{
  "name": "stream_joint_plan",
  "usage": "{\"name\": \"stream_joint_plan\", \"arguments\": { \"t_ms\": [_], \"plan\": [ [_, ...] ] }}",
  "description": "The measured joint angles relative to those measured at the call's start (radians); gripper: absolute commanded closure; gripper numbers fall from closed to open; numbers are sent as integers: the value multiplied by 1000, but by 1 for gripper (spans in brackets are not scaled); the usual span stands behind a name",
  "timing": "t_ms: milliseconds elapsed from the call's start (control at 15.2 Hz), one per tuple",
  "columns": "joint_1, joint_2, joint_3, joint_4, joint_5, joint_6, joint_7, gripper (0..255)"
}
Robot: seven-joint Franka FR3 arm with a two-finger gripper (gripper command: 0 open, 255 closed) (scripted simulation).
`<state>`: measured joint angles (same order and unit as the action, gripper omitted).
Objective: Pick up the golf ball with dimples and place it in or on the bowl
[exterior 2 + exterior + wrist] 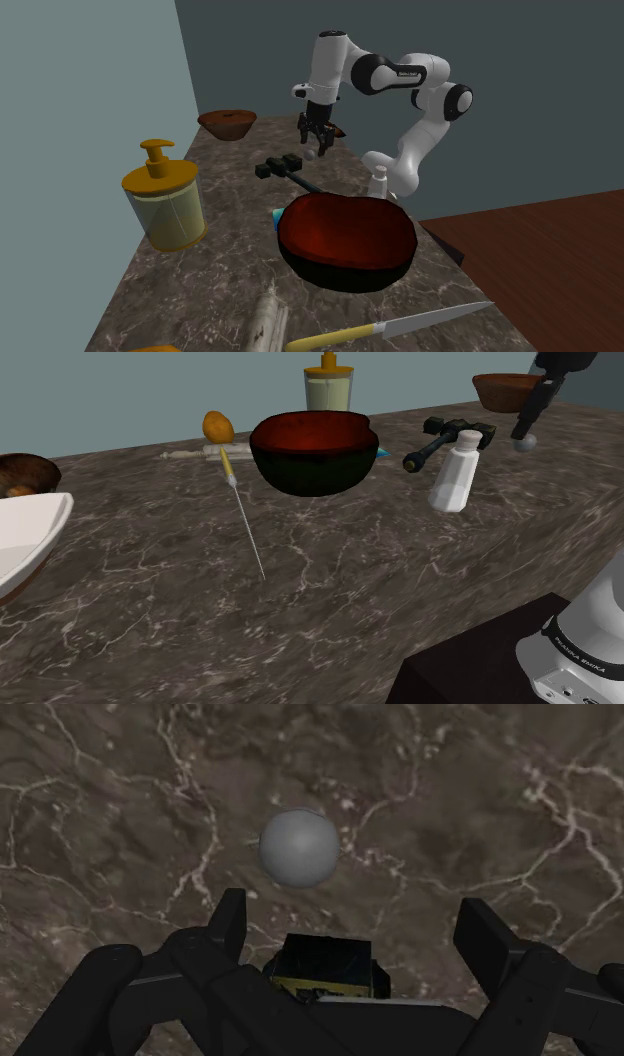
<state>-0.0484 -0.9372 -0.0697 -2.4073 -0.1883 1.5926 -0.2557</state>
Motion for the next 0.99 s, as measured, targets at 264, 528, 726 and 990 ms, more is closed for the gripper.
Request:
{"name": "stream_joint_plan", "arguments": {
  "t_ms": [264, 528, 726, 990],
  "plan": [
    [-10, -30, -52, -18, -35, 25, -55, 0],
    [-14, -42, -67, -73, -47, 70, -59, 0],
    [-15, -45, -73, -106, -52, 100, -57, 0],
    [-15, -46, -74, -109, -53, 103, -56, 0]
  ]
}}
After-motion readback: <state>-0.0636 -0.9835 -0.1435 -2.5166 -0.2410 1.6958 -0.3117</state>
